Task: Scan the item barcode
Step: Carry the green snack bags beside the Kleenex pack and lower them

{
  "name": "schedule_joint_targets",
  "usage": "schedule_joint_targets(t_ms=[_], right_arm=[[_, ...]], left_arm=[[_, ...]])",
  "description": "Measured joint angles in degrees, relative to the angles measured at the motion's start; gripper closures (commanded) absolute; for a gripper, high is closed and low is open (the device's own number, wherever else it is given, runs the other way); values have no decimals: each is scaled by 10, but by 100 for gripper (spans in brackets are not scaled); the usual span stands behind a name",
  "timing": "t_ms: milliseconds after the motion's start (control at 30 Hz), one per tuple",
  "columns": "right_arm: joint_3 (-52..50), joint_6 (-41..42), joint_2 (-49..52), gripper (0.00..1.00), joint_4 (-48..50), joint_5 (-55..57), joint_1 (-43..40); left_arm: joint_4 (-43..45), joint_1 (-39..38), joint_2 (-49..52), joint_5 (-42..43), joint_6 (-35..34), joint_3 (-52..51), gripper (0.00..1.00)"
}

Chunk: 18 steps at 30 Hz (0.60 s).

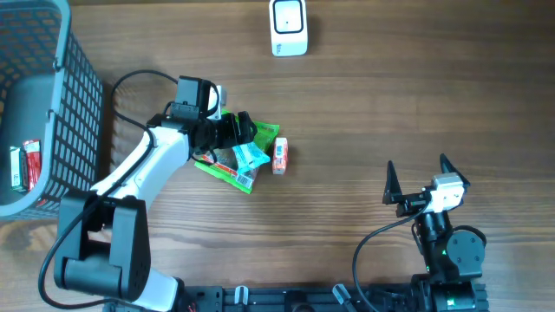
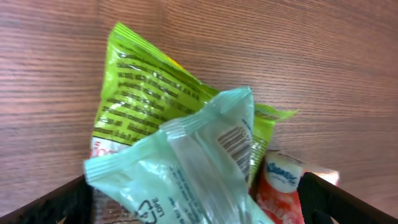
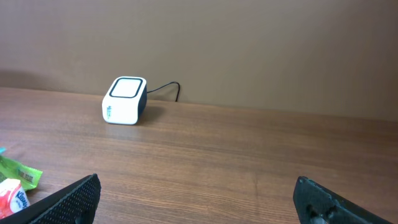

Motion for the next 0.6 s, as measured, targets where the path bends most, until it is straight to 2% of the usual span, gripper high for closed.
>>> schedule_joint_targets(t_ms=[267,300,333,367,467,600], right_arm=[[0,0,0,0,0,0,0],[0,0,0,0,0,0,0],[0,0,0,0,0,0,0],[0,0,0,0,0,0,0],[0,0,0,0,0,0,0],[0,0,0,0,0,0,0]], left_arm=[[-3,0,-12,-60,14,37,0],[-9,0,-19,-62,9,43,10],[-17,0,-24,-62,1,45,77],[-28,0,-26,-59,-7,47,96],[-73,-9,-27,-41,-18,47,96],[-74,-26,-27,-32,-21,47,96]])
